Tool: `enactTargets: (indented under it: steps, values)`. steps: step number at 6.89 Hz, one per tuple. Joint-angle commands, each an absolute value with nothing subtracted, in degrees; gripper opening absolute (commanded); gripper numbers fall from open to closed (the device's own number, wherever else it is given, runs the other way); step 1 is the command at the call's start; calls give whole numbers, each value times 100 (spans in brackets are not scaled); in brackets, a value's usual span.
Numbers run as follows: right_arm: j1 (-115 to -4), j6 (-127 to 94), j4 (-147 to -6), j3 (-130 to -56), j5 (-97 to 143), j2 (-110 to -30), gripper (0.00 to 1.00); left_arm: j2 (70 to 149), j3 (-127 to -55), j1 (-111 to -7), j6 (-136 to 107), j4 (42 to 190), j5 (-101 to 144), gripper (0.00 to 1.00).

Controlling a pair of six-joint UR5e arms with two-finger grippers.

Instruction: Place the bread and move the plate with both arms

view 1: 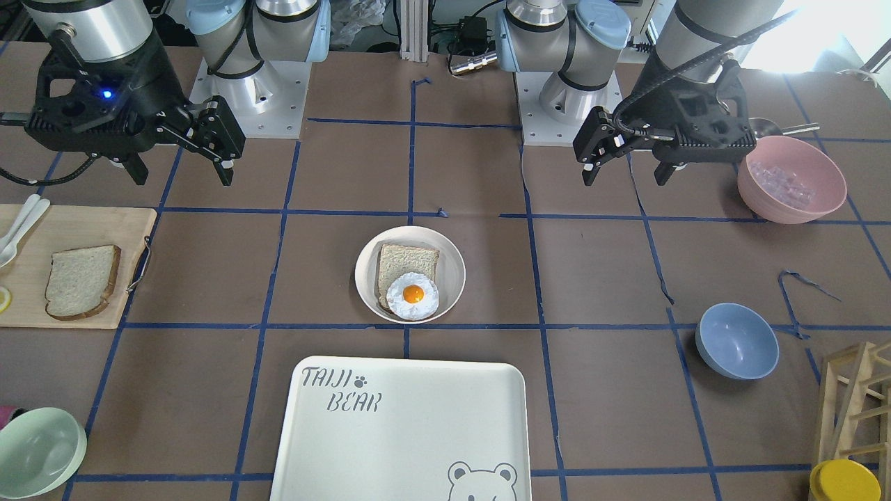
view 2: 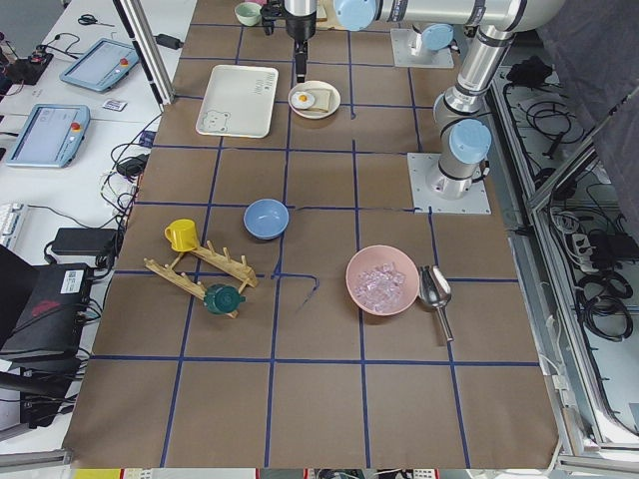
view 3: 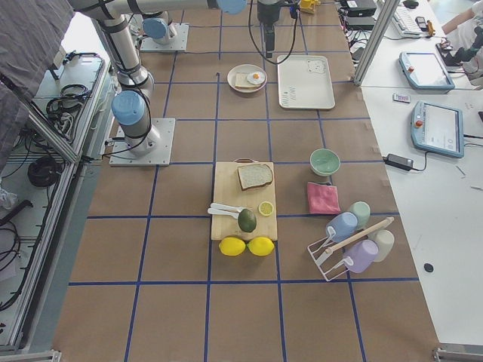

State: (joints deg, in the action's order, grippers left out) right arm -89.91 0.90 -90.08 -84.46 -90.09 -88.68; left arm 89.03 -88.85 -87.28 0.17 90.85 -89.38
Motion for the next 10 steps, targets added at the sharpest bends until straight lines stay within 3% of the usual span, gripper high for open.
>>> enactTargets:
  steps: [1,6,10]
  values:
    - [-8974,157,-9035,-8517,-9009,-8903,100,8903,-8886,-8728,18,9079,-8947,100]
    - [-8457,1289,-9149,-8560,-9018,-8790,100,8912,-8886,-8719,-26,9079,-8938,100]
    - [-5967,3895,-9246,-9692,-7739,-8571,100,8912,-8868,-8719,-18,9079,-8921,100]
